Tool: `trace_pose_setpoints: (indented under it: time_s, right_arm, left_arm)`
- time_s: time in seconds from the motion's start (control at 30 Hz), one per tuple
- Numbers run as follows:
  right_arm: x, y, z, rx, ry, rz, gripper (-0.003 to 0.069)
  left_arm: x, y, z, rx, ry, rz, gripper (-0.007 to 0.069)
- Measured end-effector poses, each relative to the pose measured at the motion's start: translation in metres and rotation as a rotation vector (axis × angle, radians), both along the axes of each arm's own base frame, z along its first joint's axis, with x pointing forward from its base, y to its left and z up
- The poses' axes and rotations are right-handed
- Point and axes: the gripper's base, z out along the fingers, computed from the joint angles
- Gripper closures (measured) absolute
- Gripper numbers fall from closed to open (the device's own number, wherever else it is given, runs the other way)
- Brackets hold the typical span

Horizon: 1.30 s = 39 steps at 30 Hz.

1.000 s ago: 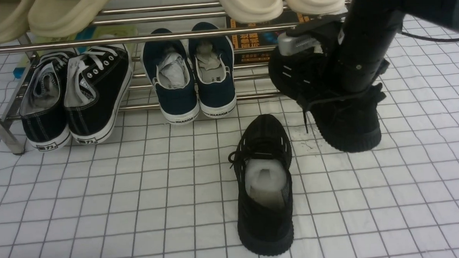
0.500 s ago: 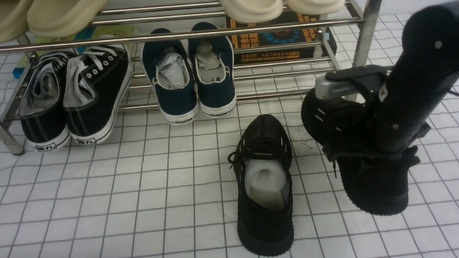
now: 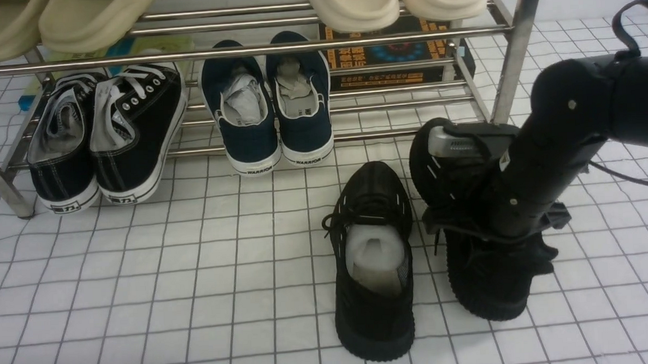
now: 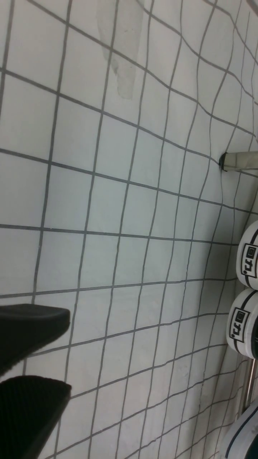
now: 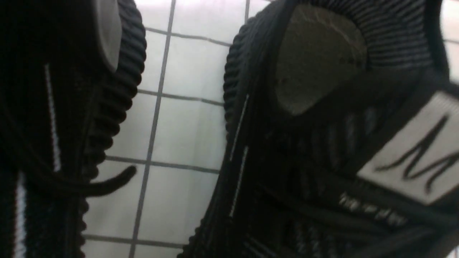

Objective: Take the shoes off the shelf with your hand from the white checkered tablecloth.

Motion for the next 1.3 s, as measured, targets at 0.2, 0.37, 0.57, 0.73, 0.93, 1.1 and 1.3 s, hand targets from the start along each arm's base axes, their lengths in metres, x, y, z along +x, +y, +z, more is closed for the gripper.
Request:
trace_pose_setpoints:
  time_s: [0.2, 0.37, 0.57, 0.73, 0.93, 1.1, 1.3]
  right_arm:
    - [-0.006, -0.002, -0.005, -0.035, 0.086, 0.015, 0.0636]
    - [-0.012, 0.002, -0.006, -0.058, 0.121, 0.047, 0.0631]
    - [-0.013, 0.024, -0.004, 0.009, 0.024, 0.062, 0.0617]
    - [-0.013, 0.033, -0.002, 0.066, -0.006, 0.043, 0.0573]
    - [-0.013, 0.034, -0.002, 0.072, -0.003, 0.040, 0.0428]
    - [-0.015, 0.034, 0.016, 0.014, 0.027, 0.229, 0.0314]
    - [-0.022, 0.028, 0.055, -0.037, 0.025, 0.410, 0.0426]
  left_arm:
    - [0.000, 0.000, 0.000, 0.000, 0.000, 0.000, 0.0384]
    - [0.000, 0.000, 0.000, 0.000, 0.000, 0.000, 0.0384]
    - [0.000, 0.000, 0.000, 0.000, 0.000, 0.000, 0.0384]
    - [0.000, 0.000, 0.000, 0.000, 0.000, 0.000, 0.0384]
    - [0.000, 0.000, 0.000, 0.000, 0.000, 0.000, 0.0384]
    - [0.000, 0.000, 0.000, 0.000, 0.000, 0.000, 0.0384]
    - [0.000, 0.000, 0.000, 0.000, 0.000, 0.000, 0.0384]
